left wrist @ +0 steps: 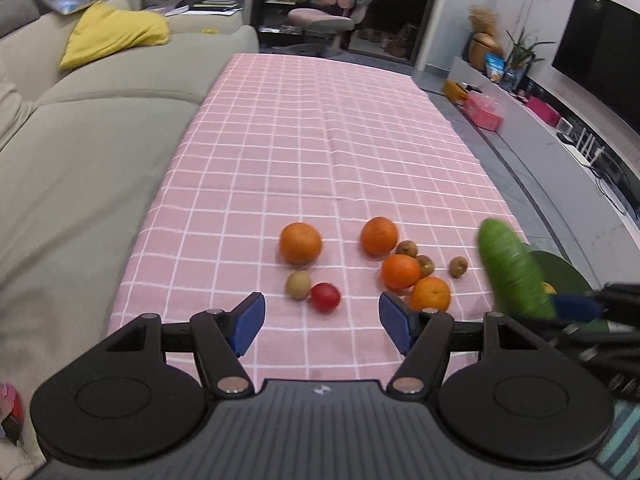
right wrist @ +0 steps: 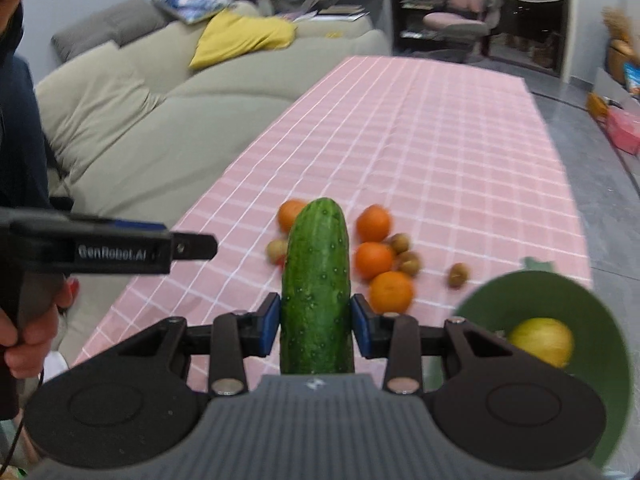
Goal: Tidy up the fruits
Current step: 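Lift the cucumber with the right tool and carry it to the colander, then lower the cucumber upright into the colander while the left tool grasps an orange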
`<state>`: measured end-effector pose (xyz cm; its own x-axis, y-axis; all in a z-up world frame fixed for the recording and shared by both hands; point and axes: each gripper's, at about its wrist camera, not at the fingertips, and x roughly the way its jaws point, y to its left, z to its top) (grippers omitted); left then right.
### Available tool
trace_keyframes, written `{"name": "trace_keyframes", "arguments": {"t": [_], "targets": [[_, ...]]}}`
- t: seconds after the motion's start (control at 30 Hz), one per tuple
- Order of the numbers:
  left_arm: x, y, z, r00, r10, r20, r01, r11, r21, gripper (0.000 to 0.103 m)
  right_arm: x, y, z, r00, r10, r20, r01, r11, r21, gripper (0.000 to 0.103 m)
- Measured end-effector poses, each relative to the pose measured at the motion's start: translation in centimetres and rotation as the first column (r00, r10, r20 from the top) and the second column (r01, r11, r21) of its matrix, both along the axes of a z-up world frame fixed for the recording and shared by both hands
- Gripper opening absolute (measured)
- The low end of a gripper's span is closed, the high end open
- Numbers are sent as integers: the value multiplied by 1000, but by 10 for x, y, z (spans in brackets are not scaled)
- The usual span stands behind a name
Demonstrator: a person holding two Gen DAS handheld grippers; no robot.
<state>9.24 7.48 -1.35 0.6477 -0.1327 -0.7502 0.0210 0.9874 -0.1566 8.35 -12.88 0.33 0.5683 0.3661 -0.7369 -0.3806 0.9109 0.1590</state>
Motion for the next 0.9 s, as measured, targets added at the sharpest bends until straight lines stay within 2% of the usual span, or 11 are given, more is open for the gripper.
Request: {"name": "trace_keyframes", "arguments": {"t": [0.17,0.43,0.6,0.9], "targets": [[6,-14,1,999,-39,2,39,999,5,77,-2,-42,12,997,-80,17,80,996,-28,35],[20,-36,-6,995,-97,-3,97,995,11,77,-2,-101,0,970,-243,-11,241,967,-82,35],[26,-49,-16,993,-119,-23,119,993,11,77,1,-117,-13,953,-299,-43,295,952,-75,35],[40,-72,-35,982,-169,-82,171,985,16,77,14,-127,-40,941,-326,-95,317,943,-102,35]]}}
